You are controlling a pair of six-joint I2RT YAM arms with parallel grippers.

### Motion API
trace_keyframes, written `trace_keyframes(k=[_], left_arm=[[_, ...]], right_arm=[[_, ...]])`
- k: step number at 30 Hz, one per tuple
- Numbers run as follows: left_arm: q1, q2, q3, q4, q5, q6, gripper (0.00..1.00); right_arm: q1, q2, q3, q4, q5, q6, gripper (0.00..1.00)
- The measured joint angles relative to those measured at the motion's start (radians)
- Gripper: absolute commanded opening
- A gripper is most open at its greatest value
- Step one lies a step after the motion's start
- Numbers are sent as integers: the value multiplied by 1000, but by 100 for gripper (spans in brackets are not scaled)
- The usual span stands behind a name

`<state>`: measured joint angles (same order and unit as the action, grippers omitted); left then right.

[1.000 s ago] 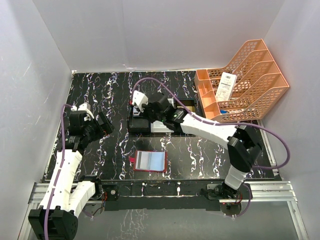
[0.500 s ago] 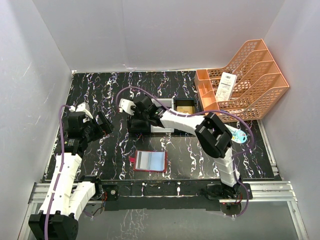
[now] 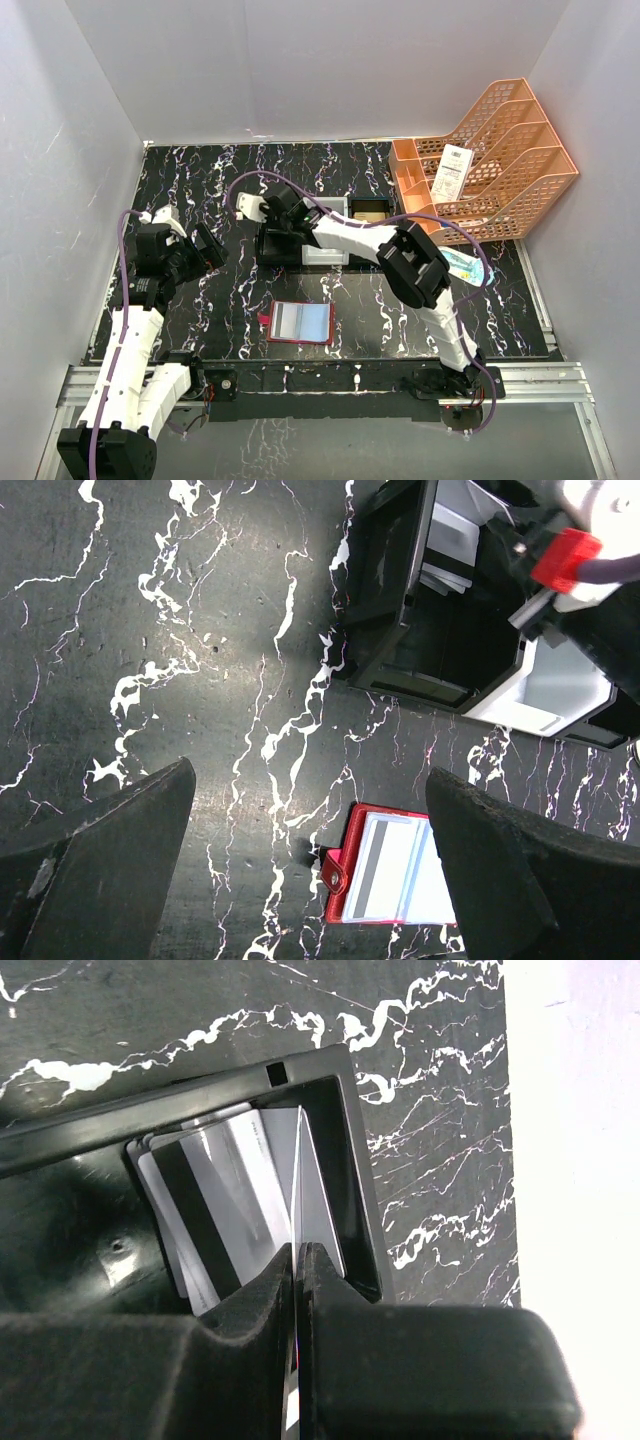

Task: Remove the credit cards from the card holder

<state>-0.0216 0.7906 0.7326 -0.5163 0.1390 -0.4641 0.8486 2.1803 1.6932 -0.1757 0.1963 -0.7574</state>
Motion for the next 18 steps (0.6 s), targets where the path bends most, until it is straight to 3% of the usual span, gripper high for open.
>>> trace_keyframes(k=[7, 10, 18], left_arm=[[0, 2, -2, 1, 1, 0, 99], [0, 5, -2, 2, 2, 0, 99], [0, 19, -2, 4, 4, 0, 99]], right_arm=[[0, 84, 46, -15, 35, -34, 7], [0, 86, 48, -19, 38, -38, 19], [0, 85, 74, -79, 40, -18, 35]])
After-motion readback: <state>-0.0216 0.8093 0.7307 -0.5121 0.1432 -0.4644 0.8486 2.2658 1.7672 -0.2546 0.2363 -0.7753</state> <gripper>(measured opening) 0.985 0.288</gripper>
